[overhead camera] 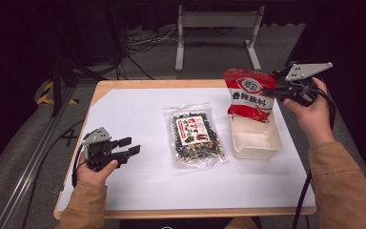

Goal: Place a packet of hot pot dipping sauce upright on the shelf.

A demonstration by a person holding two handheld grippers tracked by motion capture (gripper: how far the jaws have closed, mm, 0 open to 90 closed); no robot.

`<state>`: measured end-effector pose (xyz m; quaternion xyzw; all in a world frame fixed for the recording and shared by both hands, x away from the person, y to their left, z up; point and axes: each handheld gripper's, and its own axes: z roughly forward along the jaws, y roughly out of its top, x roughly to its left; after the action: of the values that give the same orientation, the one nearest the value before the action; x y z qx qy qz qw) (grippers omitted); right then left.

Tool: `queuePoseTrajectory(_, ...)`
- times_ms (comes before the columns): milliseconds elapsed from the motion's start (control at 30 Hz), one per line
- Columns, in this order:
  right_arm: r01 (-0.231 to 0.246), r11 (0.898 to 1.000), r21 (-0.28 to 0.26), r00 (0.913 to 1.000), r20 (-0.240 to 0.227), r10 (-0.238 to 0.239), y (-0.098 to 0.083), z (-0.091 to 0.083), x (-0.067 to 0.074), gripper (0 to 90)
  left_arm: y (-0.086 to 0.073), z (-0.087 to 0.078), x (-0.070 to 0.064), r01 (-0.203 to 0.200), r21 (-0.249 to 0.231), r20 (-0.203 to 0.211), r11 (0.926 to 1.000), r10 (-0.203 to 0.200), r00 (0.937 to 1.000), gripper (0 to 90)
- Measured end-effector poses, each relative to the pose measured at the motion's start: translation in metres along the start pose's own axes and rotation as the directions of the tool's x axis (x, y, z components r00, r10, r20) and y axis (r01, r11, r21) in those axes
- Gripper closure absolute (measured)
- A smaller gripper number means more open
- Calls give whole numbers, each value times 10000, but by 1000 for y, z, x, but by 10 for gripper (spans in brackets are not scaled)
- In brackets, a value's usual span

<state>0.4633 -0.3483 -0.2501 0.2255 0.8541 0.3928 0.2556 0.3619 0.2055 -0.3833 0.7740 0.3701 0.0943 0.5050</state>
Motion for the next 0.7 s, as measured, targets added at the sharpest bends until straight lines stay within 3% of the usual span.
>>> queuePoseTrajectory(400,-97,9992,389,9993,371,83,-9,12,-14,900,-1,2,0,-30,102,-21,9999,30,10000,472)
queuePoseTrajectory(700,81,9988,484,9982,586,-109,-15,24,-23,900,-1,3,0,-52,130,7,9999,52,10000,472)
